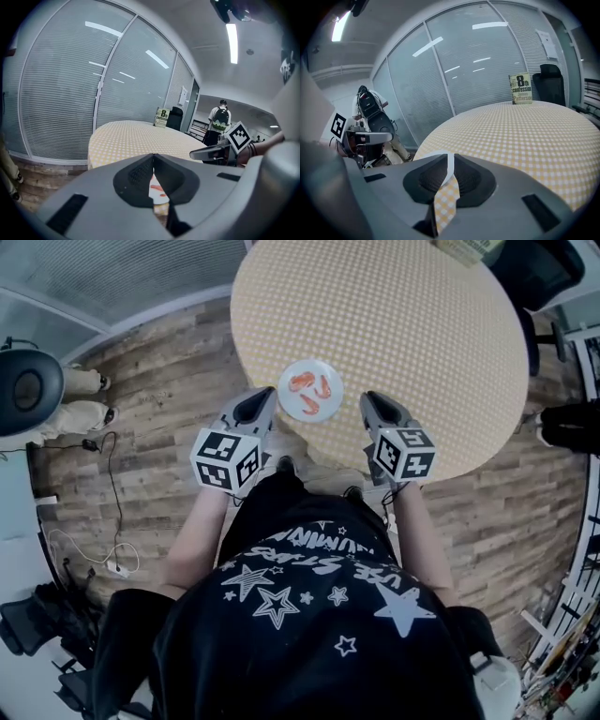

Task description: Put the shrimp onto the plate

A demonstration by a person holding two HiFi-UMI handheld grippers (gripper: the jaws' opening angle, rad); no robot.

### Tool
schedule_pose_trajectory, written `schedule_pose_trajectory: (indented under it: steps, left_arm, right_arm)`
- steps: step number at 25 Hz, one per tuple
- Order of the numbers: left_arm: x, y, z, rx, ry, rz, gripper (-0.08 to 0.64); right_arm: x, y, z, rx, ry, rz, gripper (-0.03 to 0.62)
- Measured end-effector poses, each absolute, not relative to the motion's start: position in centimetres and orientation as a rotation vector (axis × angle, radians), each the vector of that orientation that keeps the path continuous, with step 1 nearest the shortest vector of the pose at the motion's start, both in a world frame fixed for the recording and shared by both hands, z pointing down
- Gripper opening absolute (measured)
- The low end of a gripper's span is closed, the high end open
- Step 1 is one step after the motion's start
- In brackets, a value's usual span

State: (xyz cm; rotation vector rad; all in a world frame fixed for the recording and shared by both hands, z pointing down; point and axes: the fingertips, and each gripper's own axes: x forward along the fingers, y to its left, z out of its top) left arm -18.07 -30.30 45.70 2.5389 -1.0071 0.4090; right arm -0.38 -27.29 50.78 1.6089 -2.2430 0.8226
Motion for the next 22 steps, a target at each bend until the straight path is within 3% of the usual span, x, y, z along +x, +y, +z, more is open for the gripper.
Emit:
schedule_pose_trajectory:
  steps: [14,22]
  left_arm:
    - [-5.6,-23.5,44.2,2.627,-0.916,0.435,0.009]
    - [-3.4,-19.9,43.2,2.609,-1.031,0.432,0.009]
  right_arm:
    - [9.9,-20.3,46.8,1.687,-2.309,0.777,0.044]
    - [12.7,-17.9,45.5,1.632,-2.413,0.739,0.044]
